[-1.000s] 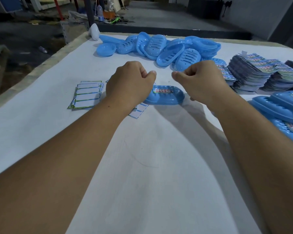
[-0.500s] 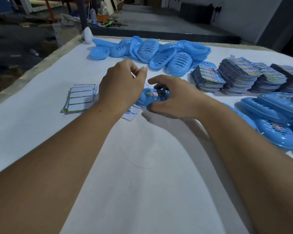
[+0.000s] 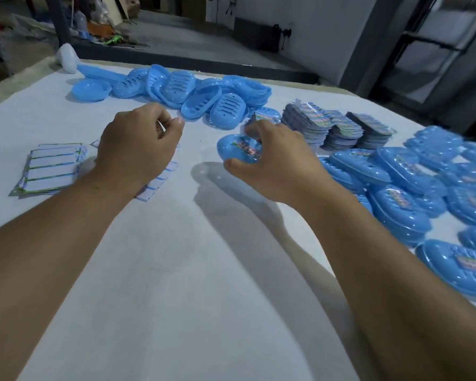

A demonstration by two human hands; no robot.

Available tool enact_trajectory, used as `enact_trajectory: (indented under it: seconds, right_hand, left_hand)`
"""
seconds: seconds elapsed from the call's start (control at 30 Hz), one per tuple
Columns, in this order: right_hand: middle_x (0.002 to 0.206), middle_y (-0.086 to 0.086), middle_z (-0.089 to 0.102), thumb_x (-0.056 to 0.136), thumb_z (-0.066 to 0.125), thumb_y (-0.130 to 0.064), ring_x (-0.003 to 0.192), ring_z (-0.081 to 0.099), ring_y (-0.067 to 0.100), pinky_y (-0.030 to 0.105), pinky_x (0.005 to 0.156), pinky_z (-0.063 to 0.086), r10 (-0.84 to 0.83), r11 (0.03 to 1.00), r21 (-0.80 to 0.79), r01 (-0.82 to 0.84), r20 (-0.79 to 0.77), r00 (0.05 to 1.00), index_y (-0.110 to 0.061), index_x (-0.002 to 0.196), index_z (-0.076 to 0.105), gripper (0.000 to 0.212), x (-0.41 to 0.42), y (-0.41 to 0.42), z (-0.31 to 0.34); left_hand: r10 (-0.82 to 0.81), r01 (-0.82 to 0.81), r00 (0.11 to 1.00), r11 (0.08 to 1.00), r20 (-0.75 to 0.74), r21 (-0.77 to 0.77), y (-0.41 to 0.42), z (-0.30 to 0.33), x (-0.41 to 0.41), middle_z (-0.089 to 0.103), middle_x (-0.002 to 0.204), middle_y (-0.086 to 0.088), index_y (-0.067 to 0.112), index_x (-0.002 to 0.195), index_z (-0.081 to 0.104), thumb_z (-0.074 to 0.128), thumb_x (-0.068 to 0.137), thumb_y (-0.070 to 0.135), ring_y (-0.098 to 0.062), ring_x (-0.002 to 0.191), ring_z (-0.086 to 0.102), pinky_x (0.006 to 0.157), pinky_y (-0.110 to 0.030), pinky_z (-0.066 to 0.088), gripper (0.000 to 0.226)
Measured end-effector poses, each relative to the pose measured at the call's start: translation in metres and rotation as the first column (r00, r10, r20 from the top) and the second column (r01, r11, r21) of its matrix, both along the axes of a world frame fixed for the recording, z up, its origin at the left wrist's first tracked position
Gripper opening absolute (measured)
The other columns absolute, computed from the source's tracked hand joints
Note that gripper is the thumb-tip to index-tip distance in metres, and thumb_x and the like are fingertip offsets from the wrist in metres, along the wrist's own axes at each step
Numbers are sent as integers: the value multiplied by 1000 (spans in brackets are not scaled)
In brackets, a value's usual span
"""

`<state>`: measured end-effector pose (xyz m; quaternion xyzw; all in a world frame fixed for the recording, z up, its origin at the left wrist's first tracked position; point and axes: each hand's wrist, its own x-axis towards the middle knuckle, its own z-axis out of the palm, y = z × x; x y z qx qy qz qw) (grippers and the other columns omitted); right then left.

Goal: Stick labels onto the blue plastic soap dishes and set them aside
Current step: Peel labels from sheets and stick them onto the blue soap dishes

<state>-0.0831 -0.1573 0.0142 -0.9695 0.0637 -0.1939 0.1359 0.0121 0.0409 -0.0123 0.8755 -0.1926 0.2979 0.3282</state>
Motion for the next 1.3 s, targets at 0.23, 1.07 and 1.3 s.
enact_trajectory:
  seconds: [0.23, 1.07, 1.3]
  right_hand:
    - [130, -3, 65, 80, 69, -63, 122, 57, 24, 38, 97, 47, -231, 972, 47, 229, 34, 972, -29, 135, 56, 66, -63, -63, 8]
    - [103, -9, 71, 68, 76, -61, 74, 66, 5, 19, 54, 46, -438, 803, 505, 317, 139, 888, -32, 105, 71, 47, -105, -150, 25]
    - [118, -2, 65, 74, 78, -58, 101, 65, 19, 33, 81, 52, -491, 807, 382, 450, 11, 871, -27, 127, 64, 63, -105, -164, 16]
  left_hand:
    - [-26, 26, 1000, 1000, -13, 1, -2, 2, -4, 60, 72, -4, 13, 89, 63, 56, 98, 45, -31, 76, 56, 74, -43, 46, 33]
    - [-44, 44, 998, 999, -52, -10, -6, -1, -8, 66, 78, -5, 16, 95, 67, 56, 97, 48, -26, 77, 59, 71, -41, 44, 34]
    - [-52, 49, 996, 998, -78, -33, -4, -1, -8, 62, 71, 2, 20, 87, 64, 56, 95, 50, -27, 76, 58, 73, -41, 45, 32]
